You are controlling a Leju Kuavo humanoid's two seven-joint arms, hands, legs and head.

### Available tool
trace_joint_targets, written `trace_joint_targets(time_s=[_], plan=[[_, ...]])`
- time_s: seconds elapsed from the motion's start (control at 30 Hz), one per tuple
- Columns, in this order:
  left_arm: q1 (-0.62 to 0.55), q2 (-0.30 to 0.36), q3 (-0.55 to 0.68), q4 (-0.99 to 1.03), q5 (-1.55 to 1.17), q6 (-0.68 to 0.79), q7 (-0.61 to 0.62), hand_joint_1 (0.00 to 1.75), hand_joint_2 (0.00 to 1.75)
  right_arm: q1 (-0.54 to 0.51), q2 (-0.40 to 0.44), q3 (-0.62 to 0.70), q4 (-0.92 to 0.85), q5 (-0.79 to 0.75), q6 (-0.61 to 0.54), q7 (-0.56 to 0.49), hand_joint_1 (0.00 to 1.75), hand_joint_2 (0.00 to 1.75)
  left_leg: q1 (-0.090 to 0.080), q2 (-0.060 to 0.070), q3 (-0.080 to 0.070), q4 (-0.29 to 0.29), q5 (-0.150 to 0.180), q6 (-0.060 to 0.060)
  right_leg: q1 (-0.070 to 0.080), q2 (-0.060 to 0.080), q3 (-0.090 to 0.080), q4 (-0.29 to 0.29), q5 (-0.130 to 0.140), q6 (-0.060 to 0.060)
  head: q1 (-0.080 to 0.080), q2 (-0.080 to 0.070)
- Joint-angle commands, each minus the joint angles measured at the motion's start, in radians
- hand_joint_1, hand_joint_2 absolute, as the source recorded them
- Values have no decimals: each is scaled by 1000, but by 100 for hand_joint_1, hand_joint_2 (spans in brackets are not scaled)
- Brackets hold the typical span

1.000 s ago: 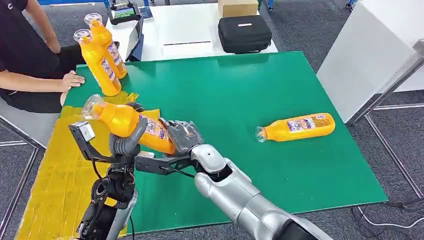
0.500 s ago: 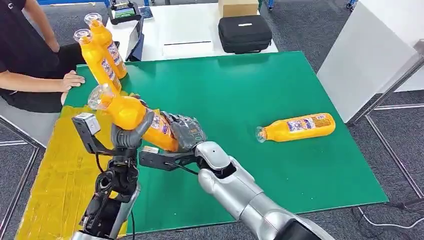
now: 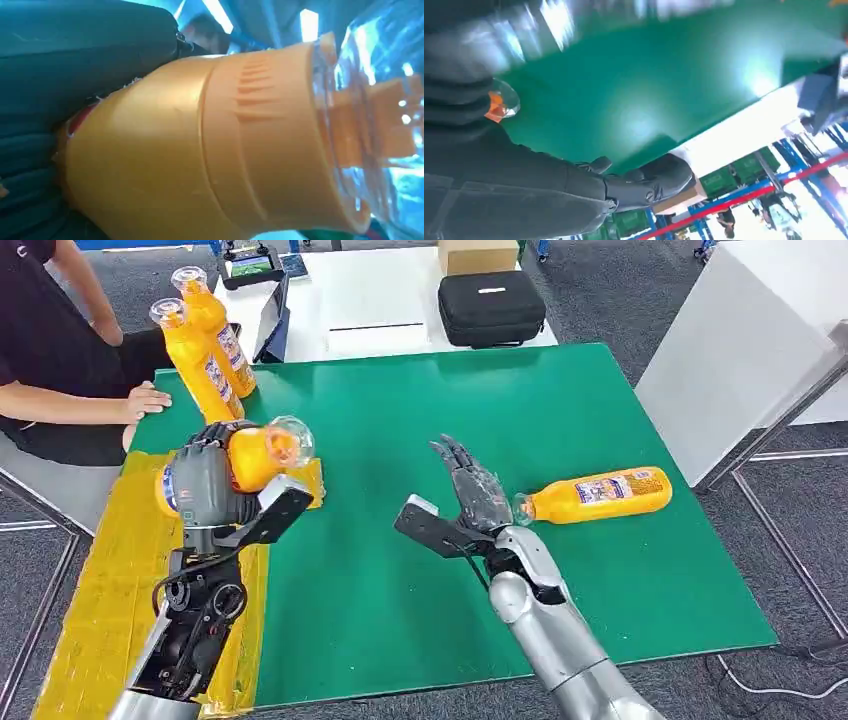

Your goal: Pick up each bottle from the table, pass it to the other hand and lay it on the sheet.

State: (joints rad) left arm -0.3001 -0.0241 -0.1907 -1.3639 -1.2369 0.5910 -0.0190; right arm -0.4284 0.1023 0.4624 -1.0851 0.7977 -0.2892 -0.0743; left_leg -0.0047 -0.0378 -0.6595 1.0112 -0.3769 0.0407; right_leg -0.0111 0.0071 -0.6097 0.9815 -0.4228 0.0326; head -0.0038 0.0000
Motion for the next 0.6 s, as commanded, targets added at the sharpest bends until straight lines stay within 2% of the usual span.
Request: trace_joint_targets(time_s=[0.03,0.07,0.1,0.13,0.2,0.37,0.4,0.43,0.47,0.57,0.6], plan=[[-89,57,-78,497,-315,-112,132,175,175,166,-191,-182,-334,5,131,-19,0,175,1,-6,9,-3,-1,-2,1,-10,12,-4,-3,-1,0,0],[-104,49,-87,535,-327,-100,147,175,175,171,-200,-197,-343,-1,146,-25,0,175,0,-8,7,-3,0,-1,1,-11,10,-3,-3,0,0,0],[-128,33,-91,603,-304,-133,125,175,175,172,-215,-211,-350,2,156,-26,0,175,1,-6,8,-2,-1,-2,1,-10,11,-3,-3,-1,-1,0],[-139,26,-93,647,-280,-170,110,175,175,181,-235,-223,-362,3,161,-27,0,175,0,-3,4,-1,0,-1,0,-6,6,-2,-2,0,-1,0],[-133,22,-81,699,-205,-203,52,175,175,213,-279,-251,-391,-5,169,-42,0,175,1,-4,7,1,-2,-2,1,-9,10,-1,-4,0,0,0],[-112,36,-86,720,-172,-225,25,175,175,216,-320,-264,-386,-9,192,-58,0,175,0,1,5,1,-3,-1,1,-3,7,-1,-3,0,0,0],[-96,27,-68,712,-133,-209,-1,0,175,228,-331,-275,-389,-10,189,-61,0,175,0,1,5,1,-3,-2,1,-3,7,-1,-3,0,0,0],[-96,20,-56,722,-94,-251,-31,0,175,236,-340,-276,-394,-2,193,-57,0,175,0,1,5,0,-2,-1,0,-2,6,-1,-2,-1,0,0],[-101,35,-91,729,-138,-269,-8,0,0,247,-356,-278,-402,10,196,-58,0,0,-1,1,7,0,-3,-2,0,-3,8,-1,-3,-1,0,0],[-99,36,-83,710,-105,-269,-20,0,0,286,-416,-292,-445,64,247,-33,0,0,-1,-1,6,-1,-1,0,-1,-3,8,-2,-2,0,-1,0],[-99,40,-86,702,-99,-272,-20,0,0,288,-424,-309,-443,68,268,-39,0,175,-1,0,8,0,-2,-1,0,-4,10,-2,-2,-1,0,0]])
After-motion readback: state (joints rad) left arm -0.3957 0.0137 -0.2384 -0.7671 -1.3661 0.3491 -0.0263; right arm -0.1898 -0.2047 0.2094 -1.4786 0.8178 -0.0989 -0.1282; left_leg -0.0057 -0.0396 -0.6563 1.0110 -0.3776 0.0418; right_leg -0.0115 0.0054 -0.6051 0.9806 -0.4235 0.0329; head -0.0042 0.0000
